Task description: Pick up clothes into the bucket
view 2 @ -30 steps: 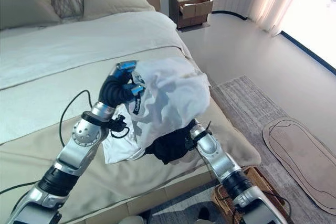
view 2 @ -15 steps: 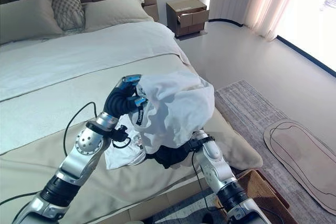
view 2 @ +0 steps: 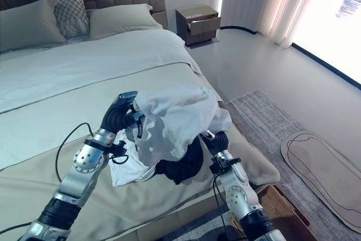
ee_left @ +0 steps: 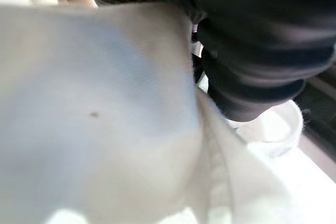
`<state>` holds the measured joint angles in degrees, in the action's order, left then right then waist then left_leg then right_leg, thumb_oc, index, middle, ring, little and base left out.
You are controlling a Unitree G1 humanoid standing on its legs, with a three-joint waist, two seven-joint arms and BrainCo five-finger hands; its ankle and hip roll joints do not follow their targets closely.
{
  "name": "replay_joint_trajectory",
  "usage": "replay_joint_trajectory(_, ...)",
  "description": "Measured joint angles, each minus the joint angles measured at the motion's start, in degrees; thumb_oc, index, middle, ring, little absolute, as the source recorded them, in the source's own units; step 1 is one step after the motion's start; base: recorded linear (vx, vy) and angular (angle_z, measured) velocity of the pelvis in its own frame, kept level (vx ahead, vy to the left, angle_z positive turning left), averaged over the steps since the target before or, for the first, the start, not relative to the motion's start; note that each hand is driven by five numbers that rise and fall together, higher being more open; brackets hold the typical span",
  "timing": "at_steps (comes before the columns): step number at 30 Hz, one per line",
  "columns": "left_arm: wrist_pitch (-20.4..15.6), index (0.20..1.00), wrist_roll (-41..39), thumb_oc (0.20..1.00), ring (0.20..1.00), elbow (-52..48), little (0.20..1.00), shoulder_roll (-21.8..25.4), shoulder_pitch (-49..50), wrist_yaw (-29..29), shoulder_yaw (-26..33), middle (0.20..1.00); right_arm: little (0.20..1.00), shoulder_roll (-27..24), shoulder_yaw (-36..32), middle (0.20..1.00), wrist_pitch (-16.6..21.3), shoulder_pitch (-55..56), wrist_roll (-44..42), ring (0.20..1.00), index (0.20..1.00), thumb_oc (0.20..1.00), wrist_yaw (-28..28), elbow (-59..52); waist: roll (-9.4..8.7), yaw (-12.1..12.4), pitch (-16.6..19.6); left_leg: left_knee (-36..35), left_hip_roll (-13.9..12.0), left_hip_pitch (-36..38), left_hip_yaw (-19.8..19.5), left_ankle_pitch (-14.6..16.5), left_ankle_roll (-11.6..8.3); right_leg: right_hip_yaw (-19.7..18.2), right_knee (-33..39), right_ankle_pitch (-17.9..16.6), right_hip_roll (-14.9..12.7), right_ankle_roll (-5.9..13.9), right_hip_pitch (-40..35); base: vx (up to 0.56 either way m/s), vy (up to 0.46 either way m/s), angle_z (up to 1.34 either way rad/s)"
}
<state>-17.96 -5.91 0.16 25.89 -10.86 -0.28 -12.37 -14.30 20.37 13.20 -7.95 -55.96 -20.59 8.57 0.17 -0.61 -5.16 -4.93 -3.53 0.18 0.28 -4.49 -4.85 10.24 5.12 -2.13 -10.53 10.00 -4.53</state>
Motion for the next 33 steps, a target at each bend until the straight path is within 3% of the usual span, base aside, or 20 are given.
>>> replay_joint_trajectory(8, 0.2, 0.200, 3.0, 0.200, 0.200, 1.0, 0.200, -0.7, 0.0, 0.4, -2.0, 0.200, 0.200, -2.1, 9.3, 0.200, -3.3, -3.2, 2.1, 0.200, 0.200, 0.200, -1.9, -3.0, -0.48, 0.0, 1.1, 0.0, -0.4, 0.0, 0.5, 0.0, 0.00, -0.4, 0.0, 0.0, 0.3, -0.01, 0.3, 0.00, -0.003, -0.03)
replay_joint_trajectory(28, 0.7, 0.200, 3.0, 0.200, 0.200, 1.5, 0.200, -1.0, 0.1, 1.5, -2.3, 0.200, 0.200, -2.8, 11.0, 0.200, -4.0, -5.3, 5.9, 0.200, 0.200, 0.200, -0.8, -3.1, -0.73, -0.1, 1.3, 0.0, -0.2, 0.0, 0.4, 0.0, 0.00, -0.4, 0.0, 0.0, 0.3, -0.01, 0.3, 0.00, 0.000, 0.00)
replay_joint_trajectory(29, 0.7, 0.369, 3.0, 0.369, 0.369, 1.6, 0.369, -1.0, 0.2, 1.5, -2.3, 0.369, 0.200, -2.9, 10.7, 0.200, -4.0, -4.8, 5.9, 0.200, 0.200, 0.200, -0.8, -3.1, -0.74, -0.1, 1.3, 0.0, -0.2, 0.0, 0.4, 0.0, -0.01, -0.4, 0.0, 0.0, 0.3, -0.02, 0.3, 0.00, 0.000, 0.00)
replay_joint_trajectory(30, 0.7, 0.727, 3.0, 0.727, 0.727, 1.8, 0.727, -1.1, 0.6, 1.5, -2.3, 0.727, 0.200, -3.2, 10.7, 0.200, -4.1, -4.3, 5.9, 0.200, 0.200, 0.200, -0.8, -3.2, -0.74, -0.1, 1.4, 0.0, -0.2, 0.0, 0.4, 0.0, -0.01, -0.4, 0.0, 0.0, 0.3, -0.02, 0.4, 0.00, 0.000, 0.00)
replay_joint_trajectory(31, 0.6, 0.903, 3.0, 0.903, 0.903, 2.3, 0.903, -1.4, 0.8, 1.5, -2.3, 0.903, 0.200, -3.2, 10.0, 0.200, -4.1, -3.5, 5.9, 0.200, 0.200, 0.200, -0.8, -3.6, -0.77, -0.2, 1.4, 0.0, -0.2, 0.0, 0.5, 0.0, -0.01, -0.4, 0.0, 0.0, 0.3, -0.01, 0.6, 0.00, 0.000, 0.00)
replay_joint_trajectory(32, 0.6, 1.000, 3.0, 1.000, 1.000, 2.8, 1.000, -1.8, 1.0, 1.9, -2.1, 1.000, 0.200, -3.1, 9.1, 0.200, -4.1, -2.5, 5.8, 0.200, 0.200, 0.200, -0.8, -3.9, -0.76, 0.0, 1.4, 0.0, -0.2, -0.1, 0.5, 0.0, -0.01, -0.4, 0.0, 0.0, 0.3, -0.02, 0.6, 0.00, 0.000, 0.00)
replay_joint_trajectory(33, 0.4, 1.000, 2.9, 1.000, 1.000, 4.3, 1.000, -2.5, 1.6, 2.8, -2.1, 1.000, 0.200, -3.9, 7.5, 0.200, -4.2, -0.8, 5.8, 0.200, 0.200, 0.200, -0.7, -4.5, -0.85, -0.2, 1.5, 0.0, -0.2, -0.3, 0.6, 0.0, -0.02, -0.5, 0.0, 0.0, 0.3, -0.01, 0.9, 0.00, 0.000, 0.00)
